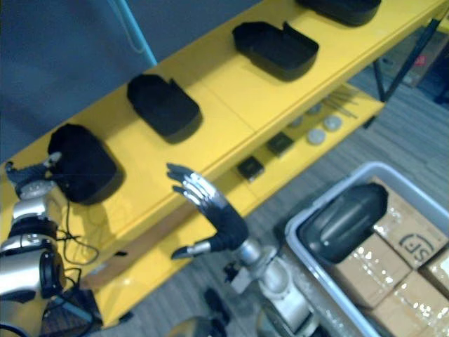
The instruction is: Walk over and take plastic housings, then place them on the shelf
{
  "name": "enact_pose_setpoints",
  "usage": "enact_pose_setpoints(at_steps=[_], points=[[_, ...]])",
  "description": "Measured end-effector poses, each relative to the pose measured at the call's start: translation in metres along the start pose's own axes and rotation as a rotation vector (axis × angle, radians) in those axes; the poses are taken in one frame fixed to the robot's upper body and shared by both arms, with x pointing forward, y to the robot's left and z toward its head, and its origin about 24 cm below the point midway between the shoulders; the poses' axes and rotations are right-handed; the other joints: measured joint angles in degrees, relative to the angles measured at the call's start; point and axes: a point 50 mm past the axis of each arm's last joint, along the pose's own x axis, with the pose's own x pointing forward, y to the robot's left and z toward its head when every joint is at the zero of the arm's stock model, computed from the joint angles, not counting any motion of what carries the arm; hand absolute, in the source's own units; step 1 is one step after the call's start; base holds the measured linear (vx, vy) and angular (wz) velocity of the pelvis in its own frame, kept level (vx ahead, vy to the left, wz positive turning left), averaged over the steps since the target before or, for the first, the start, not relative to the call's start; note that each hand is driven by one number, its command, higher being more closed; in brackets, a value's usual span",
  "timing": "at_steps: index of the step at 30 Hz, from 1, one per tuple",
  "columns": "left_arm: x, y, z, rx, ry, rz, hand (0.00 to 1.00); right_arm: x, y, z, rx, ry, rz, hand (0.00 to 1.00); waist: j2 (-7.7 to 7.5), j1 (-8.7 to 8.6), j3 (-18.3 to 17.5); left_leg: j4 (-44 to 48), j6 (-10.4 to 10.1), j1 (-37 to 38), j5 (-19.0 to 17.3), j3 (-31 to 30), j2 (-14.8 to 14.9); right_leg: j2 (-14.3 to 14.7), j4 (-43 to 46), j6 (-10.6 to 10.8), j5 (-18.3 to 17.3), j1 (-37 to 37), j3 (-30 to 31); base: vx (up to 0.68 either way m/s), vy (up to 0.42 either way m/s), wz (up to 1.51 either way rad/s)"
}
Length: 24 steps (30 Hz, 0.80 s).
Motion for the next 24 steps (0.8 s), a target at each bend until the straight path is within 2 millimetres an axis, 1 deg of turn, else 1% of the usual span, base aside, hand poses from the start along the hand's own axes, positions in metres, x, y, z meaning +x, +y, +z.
enact_pose_setpoints(at_steps=[1,3,4,5,8,11,14,15,16,17,18,19,20,21,22,23,24], points=[[0.001,0.002,0.002,0.01,-0.011,0.008,0.0,0.0,0.001,-0.001,0.002,0.003,0.004,0.0,-0.17,0.04,-0.4,0.0,0.0,-0.1,0.0,0.1,0.1,0.1,-0.6,0.0,0.3,0.2,0.0,0.03,0.0,-0.06],[0.003,0.006,0.007,0.028,-0.045,0.012,0.0,-0.001,0.004,-0.003,0.01,0.015,0.041,0.0,-0.93,0.55,-2.4,0.0,0.0,-0.1,0.0,0.1,0.2,0.5,-2.9,0.0,1.4,1.2,-0.1,0.03,-0.004,-0.03],[0.003,0.006,0.007,0.029,-0.051,0.006,0.0,-0.001,0.007,-0.004,0.014,0.014,0.059,0.0,-1.07,0.77,-3.1,0.0,0.0,-0.1,0.0,0.0,0.3,0.6,-3.3,-0.1,1.5,1.3,-0.1,0.04,-0.012,0.08],[0.003,0.004,0.009,0.048,-0.075,-0.011,0.0,0.0,0.013,-0.004,0.025,0.005,0.11,0.0,-1.45,0.72,-4.4,0.0,0.0,-0.1,0.0,-1.2,0.3,0.7,-4.3,-0.1,1.8,2.3,-0.8,0.03,-0.011,0.15],[0.002,0.001,0.013,0.053,-0.106,-0.041,0.0,0.004,0.021,-0.005,0.033,-0.015,0.185,0.0,-2.0,1.2,-6.1,0.0,0.0,-0.1,0.0,-2.1,0.5,0.7,-5.2,-0.3,2.2,3.2,-1.6,0.0,0.013,0.16],[0.0,-0.004,0.018,0.053,-0.155,-0.085,0.0,0.01,0.023,-0.006,0.023,-0.02,0.225,0.0,-2.56,2.58,-7.8,-0.3,0.0,0.0,0.0,-2.9,0.6,0.8,-6.3,-0.4,2.4,4.2,-2.5,-0.02,0.017,0.14],[-0.007,-0.009,0.031,0.02,-0.26,-0.134,0.0,0.014,0.019,-0.008,0.01,-0.014,0.2,0.0,-3.1,3.88,-8.8,-0.3,-0.2,-0.1,0.2,-4.8,0.5,0.7,-6.8,-0.5,2.4,5.5,-4.3,-0.01,0.017,0.29],[-0.012,-0.01,0.039,-0.006,-0.326,-0.15,0.0,0.016,0.015,-0.014,-0.013,0.012,0.182,0.0,-3.46,4.36,-9.0,-0.3,-0.2,-0.2,0.4,-5.6,0.5,0.7,-7.0,-0.5,2.4,6.1,-5.0,-0.01,0.013,0.29],[-0.019,-0.01,0.043,-0.014,-0.404,-0.176,0.0,0.016,0.01,-0.022,-0.04,0.049,0.157,0.0,-3.7,5.09,-9.6,-0.3,-0.3,-0.5,0.5,-6.3,0.5,0.7,-7.2,-0.5,2.4,6.3,-5.9,0.0,0.007,0.33],[-0.023,-0.012,0.043,-0.018,-0.436,-0.194,0.0,0.015,0.007,-0.026,-0.052,0.07,0.141,0.0,-3.74,5.54,-10.3,-0.3,-0.2,-0.9,0.6,-6.7,0.4,0.7,-7.4,-0.5,2.4,6.2,-6.3,0.02,0.005,0.41],[-0.035,-0.015,0.04,-0.046,-0.494,-0.236,0.0,0.013,-0.002,-0.033,-0.067,0.108,0.093,0.0,-3.88,6.29,-10.9,-0.4,-0.2,-1.2,0.9,-8.0,0.3,0.6,-7.5,-0.5,2.4,6.8,-7.7,0.03,0.007,0.45],[-0.051,-0.016,0.034,-0.094,-0.549,-0.284,0.0,0.011,-0.014,-0.04,-0.107,0.146,0.031,0.0,-4.07,7.62,-11.5,-0.4,-0.3,-1.2,1.1,-8.9,0.0,0.7,-7.4,-0.6,2.4,7.2,-8.8,0.04,0.006,0.46],[-0.06,-0.015,0.029,-0.122,-0.569,-0.302,0.0,0.01,-0.02,-0.041,-0.131,0.161,-0.004,0.0,-4.16,8.26,-11.9,-0.4,-0.3,-1.4,1.1,-9.2,0.0,0.7,-7.5,-0.6,2.4,7.3,-9.5,0.03,0.006,0.36],[-0.076,-0.01,0.019,-0.182,-0.598,-0.326,0.0,0.008,-0.035,-0.042,-0.171,0.176,-0.077,0.0,-4.24,9.58,-12.1,-0.4,-0.3,-1.3,1.2,-10.1,-0.2,0.8,-7.5,-0.7,2.3,7.9,-10.0,0.02,-0.004,0.49],[-0.094,-0.002,0.005,-0.231,-0.601,-0.34,0.0,0.007,-0.054,-0.041,-0.228,0.184,-0.166,0.0,-4.24,10.55,-12.1,-0.4,-0.2,-1.4,1.6,-11.8,-0.4,0.8,-7.5,-0.8,2.2,8.8,-11.6,0.02,-0.004,0.47],[-0.097,0.0,0.001,-0.238,-0.596,-0.338,0.0,0.006,-0.058,-0.041,-0.236,0.186,-0.184,0.0,-4.24,10.71,-12.1,-0.4,-0.2,-1.4,1.6,-12.1,-0.5,0.8,-7.5,-0.8,2.2,9.0,-12.0,-0.02,0.002,0.5],[-0.111,0.009,-0.013,-0.265,-0.579,-0.331,0.0,0.005,-0.074,-0.042,-0.274,0.202,-0.259,0.0,-4.27,11.85,-12.4,-0.4,-0.2,-1.5,1.8,-13.0,-0.6,0.8,-7.4,-1.0,2.0,9.2,-12.9,-0.05,0.012,0.28]])
